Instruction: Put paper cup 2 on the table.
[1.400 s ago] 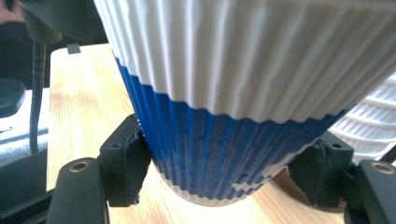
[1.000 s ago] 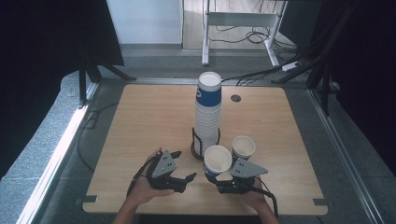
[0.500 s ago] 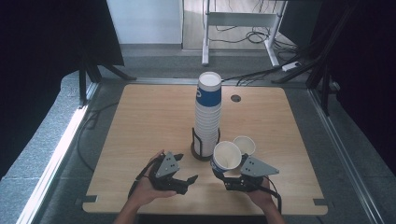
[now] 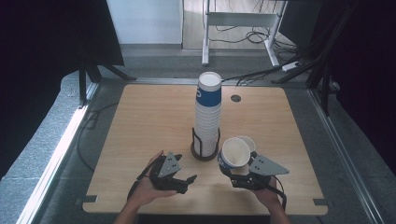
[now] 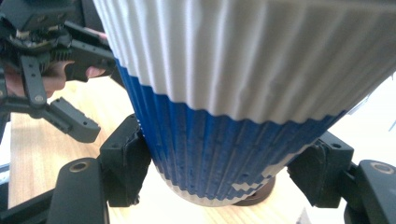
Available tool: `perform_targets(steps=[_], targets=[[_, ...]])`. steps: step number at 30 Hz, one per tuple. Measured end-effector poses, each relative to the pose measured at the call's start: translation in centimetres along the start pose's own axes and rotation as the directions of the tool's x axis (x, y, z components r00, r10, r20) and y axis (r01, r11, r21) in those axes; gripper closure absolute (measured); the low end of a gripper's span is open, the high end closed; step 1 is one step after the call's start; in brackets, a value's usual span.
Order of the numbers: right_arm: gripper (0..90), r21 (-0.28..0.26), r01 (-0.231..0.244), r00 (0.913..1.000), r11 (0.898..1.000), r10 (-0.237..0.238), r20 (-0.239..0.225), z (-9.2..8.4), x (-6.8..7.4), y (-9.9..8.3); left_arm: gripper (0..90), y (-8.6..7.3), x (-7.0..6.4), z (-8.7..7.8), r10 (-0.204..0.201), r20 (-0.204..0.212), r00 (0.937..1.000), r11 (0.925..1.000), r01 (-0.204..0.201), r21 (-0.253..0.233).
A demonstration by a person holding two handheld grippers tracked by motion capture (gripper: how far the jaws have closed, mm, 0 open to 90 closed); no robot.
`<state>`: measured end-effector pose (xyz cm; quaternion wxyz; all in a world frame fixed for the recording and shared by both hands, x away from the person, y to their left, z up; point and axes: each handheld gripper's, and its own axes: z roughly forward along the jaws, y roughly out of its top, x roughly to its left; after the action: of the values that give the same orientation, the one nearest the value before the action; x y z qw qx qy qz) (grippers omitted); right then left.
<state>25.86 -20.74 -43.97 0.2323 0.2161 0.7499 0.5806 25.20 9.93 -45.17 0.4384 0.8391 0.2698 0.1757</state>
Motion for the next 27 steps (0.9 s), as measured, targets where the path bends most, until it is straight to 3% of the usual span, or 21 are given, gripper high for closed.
perform_targets(steps=[15, 23, 27], targets=[[28.4, -0.079, -0.008, 0.9932, 0.997, 0.017, 0.115, -3.7, -2.5, 1.1, 14.8, -0.1, 0.0, 0.3, 0.004, -0.002, 1.0000, 0.9999, -0.004, 0.012], [28.4, -0.091, -0.015, 0.9772, 0.996, 0.033, 0.210, -5.6, -4.1, 0.9, 14.8, -0.1, -0.1, 0.5, 0.008, 0.002, 1.0000, 0.9997, -0.008, 0.023], [28.3, -0.088, -0.025, 0.9652, 0.996, 0.047, 0.257, -6.5, -5.0, 0.6, 14.9, -0.1, -0.1, 0.4, 0.010, 0.000, 1.0000, 0.9996, -0.010, 0.025]])
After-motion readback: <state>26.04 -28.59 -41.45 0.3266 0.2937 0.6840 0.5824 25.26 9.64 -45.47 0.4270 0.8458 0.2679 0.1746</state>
